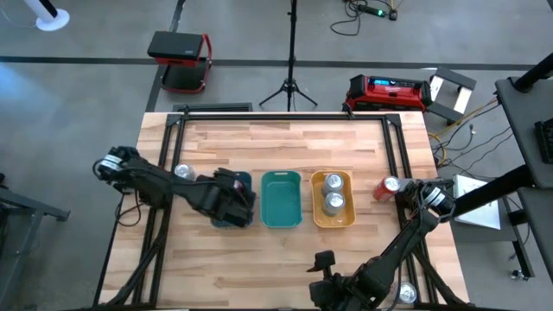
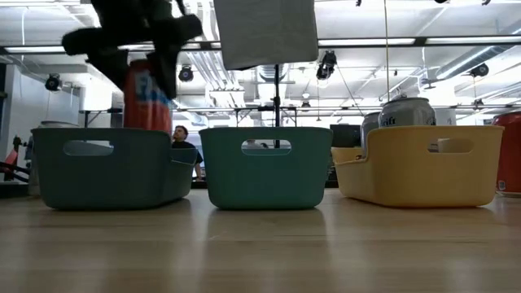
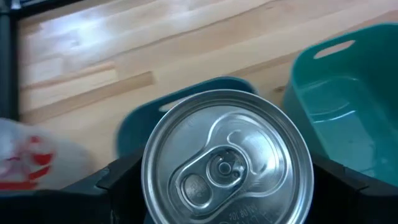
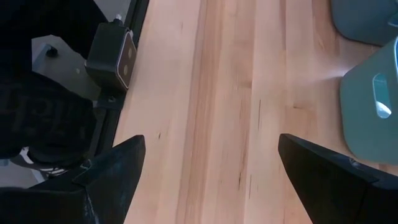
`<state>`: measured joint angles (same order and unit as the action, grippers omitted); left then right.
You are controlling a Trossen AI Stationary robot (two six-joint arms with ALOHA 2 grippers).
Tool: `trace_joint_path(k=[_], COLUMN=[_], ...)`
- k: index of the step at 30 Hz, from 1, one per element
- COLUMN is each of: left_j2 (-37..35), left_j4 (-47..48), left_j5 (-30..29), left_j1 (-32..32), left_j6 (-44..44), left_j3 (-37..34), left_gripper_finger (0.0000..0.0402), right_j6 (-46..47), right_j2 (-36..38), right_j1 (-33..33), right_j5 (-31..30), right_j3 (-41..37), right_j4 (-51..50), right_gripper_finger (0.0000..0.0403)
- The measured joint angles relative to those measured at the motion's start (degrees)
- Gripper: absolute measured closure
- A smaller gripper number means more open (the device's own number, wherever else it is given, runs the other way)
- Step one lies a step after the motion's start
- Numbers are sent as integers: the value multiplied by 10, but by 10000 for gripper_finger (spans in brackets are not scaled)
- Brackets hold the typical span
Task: Sort soda cans
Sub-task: Put the left orange soda can into the blue bin
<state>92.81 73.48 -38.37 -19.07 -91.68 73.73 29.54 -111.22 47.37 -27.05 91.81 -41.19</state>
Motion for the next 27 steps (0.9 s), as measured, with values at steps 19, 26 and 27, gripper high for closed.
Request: trace_joint_path(k=[19, 26, 27], left_j2=[-12, -10, -8], left_j4=[-131, -144, -146], left_j5=[4, 3, 3], left_j1=[45, 50, 50], left_j6=[-3, -3, -3], left_j3=[-129, -130, -130], left_gripper_finger=[104, 104, 104], right_j6=[-2, -6, -6], right_j2=[0, 0, 0], right_j1=[1, 1, 1], right_j5=[0, 0, 0], right_j3=[0, 0, 0], right_j4=[3, 14, 13], right_gripper_finger=[39, 39, 39])
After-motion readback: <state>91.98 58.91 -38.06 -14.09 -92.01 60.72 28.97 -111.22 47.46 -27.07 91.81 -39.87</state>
